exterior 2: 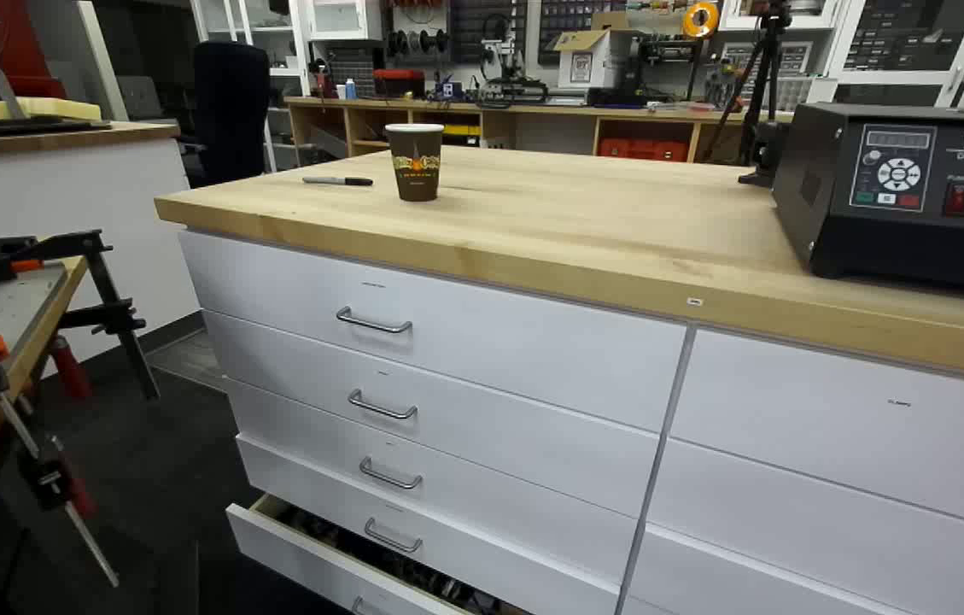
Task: Put the marker in the cup
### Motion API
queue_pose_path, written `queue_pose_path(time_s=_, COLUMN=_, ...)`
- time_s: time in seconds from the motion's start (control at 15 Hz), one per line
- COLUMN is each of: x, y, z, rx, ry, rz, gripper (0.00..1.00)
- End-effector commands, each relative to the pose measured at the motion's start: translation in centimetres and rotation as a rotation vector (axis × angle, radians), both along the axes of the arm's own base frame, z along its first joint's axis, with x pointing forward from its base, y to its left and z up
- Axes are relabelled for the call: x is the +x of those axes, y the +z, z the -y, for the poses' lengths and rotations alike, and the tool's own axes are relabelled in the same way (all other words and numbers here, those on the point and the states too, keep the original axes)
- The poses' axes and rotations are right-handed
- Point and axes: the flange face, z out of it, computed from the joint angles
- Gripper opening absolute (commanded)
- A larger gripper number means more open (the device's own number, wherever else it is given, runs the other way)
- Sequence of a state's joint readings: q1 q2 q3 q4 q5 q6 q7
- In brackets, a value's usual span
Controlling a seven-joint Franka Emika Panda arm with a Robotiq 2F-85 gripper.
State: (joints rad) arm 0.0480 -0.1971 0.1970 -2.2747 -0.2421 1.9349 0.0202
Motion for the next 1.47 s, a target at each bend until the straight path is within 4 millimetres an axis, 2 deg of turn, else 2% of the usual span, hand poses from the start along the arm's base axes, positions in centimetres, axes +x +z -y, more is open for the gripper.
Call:
queue_pose_path(time_s=0.0, x=0.0, y=0.0, z=0.0, rx=0.0, ry=0.0, rz=-0.001, gripper=1.0)
queue_pose_path(time_s=0.6, x=0.0, y=0.0, z=0.0, rx=0.0, ry=0.0, rz=-0.001, gripper=1.0)
queue_pose_path(time_s=0.87, x=0.8, y=-0.1, z=-0.4, rx=0.043, ry=-0.005, rz=0.008, gripper=1.0)
queue_pose_path(time_s=1.4, x=2.4, y=-0.6, z=-5.3, rx=0.216, ry=-0.027, rz=0.06, gripper=1.0)
